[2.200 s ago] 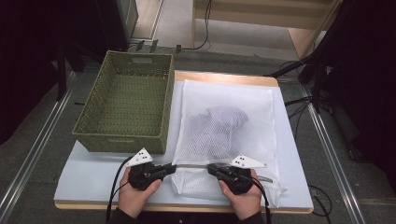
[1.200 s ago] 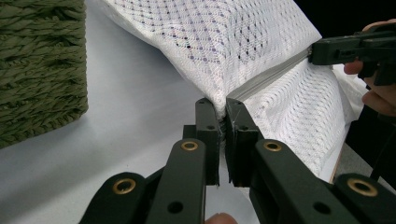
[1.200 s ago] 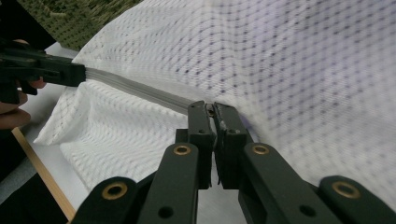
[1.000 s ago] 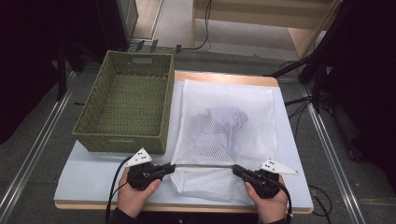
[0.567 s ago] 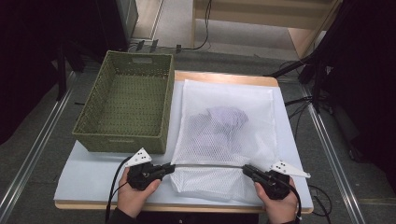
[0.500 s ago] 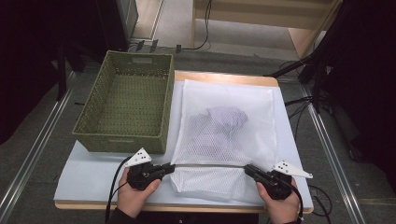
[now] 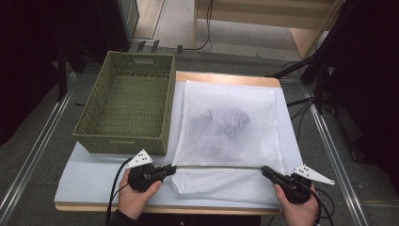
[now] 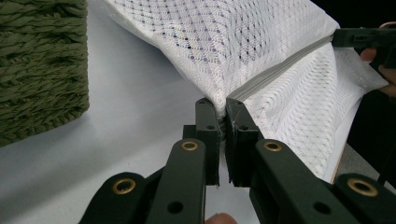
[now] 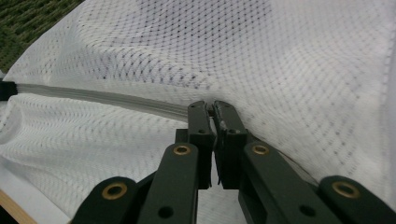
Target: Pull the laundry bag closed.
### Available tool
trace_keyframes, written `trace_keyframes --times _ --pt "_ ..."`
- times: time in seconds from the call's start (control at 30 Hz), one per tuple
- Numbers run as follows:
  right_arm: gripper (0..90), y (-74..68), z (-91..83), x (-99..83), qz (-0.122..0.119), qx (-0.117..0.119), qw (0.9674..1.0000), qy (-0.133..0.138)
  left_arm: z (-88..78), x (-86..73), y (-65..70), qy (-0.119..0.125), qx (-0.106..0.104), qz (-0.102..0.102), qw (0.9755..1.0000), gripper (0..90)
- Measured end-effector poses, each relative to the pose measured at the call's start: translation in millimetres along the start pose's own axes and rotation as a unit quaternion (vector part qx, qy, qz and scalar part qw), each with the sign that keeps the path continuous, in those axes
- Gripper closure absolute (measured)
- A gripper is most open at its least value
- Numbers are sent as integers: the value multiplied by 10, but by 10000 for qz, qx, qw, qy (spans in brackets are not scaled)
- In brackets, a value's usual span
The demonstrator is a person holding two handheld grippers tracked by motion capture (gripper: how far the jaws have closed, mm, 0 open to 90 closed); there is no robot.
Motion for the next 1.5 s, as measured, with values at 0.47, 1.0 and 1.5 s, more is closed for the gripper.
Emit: trace_keyframes --times 0.47,1.0,1.5 --pt "877 306 -200 10 177 -295 9993 168 14 -6 14 -10 -3 30 10000 859" --pt "877 469 -280 24 223 -561 9980 194 13 -9 21 -20 -8 27 10000 860" --pt "877 559 -301 20 197 -715 9971 160 12 4 27 -16 32 108 9999 865"
Point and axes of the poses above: each handheld gripper's, and its own axes: z roughly forward along the jaws, x roughly out of its top, y roughly to its right, the point moved 10 cm from there along z, roughly forward along the jaws, and after that the axes turned 1 degree about -z, right-handed, at the moved point
